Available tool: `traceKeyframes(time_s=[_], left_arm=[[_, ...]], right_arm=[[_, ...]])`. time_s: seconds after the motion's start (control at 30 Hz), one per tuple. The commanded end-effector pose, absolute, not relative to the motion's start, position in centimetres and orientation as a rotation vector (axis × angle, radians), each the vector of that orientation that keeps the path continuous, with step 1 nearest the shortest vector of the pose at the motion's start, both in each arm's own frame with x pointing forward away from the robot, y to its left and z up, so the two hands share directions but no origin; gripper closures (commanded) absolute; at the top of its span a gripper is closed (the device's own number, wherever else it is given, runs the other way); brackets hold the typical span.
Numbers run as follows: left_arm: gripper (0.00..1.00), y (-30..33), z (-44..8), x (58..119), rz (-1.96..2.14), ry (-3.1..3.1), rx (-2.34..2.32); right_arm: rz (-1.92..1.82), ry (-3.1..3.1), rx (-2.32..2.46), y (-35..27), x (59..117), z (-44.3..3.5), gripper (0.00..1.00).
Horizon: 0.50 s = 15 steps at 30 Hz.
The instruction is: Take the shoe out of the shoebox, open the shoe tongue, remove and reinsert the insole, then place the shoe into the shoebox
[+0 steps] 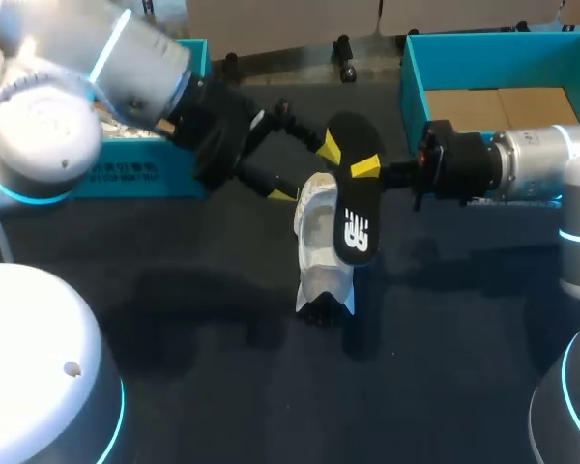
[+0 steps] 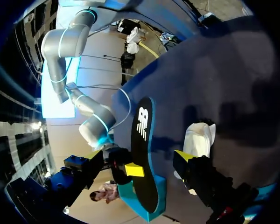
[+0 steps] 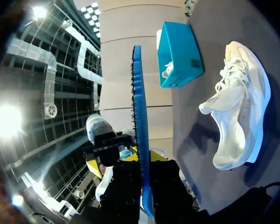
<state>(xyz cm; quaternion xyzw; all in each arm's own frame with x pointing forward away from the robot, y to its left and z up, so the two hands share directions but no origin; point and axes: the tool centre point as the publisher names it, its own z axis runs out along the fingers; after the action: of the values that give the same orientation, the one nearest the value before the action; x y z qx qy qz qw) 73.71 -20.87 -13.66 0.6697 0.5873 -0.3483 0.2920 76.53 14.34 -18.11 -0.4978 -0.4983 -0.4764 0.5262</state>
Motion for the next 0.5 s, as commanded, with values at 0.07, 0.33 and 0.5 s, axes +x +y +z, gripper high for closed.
traceKeyframes(time_s=[0.07, 0.33, 0.5], left_arm=[[0.0, -21.9, -12.8, 75.0, -0.743, 1.725, 1.958], [0.0, -22.1, -11.9, 76.2, -0.617, 1.868, 2.121], [0.0, -22.2, -11.1, 77.2, -0.528, 1.91, 2.194]], right_arm=[[-1.127, -1.194, -1.189, 14.8, 76.5, -18.4, 1.0], [-1.089, -1.201, -1.201, 15.0, 76.5, -18.7, 1.0], [-1.07, -1.21, -1.212, 15.1, 76.6, -18.8, 1.0]])
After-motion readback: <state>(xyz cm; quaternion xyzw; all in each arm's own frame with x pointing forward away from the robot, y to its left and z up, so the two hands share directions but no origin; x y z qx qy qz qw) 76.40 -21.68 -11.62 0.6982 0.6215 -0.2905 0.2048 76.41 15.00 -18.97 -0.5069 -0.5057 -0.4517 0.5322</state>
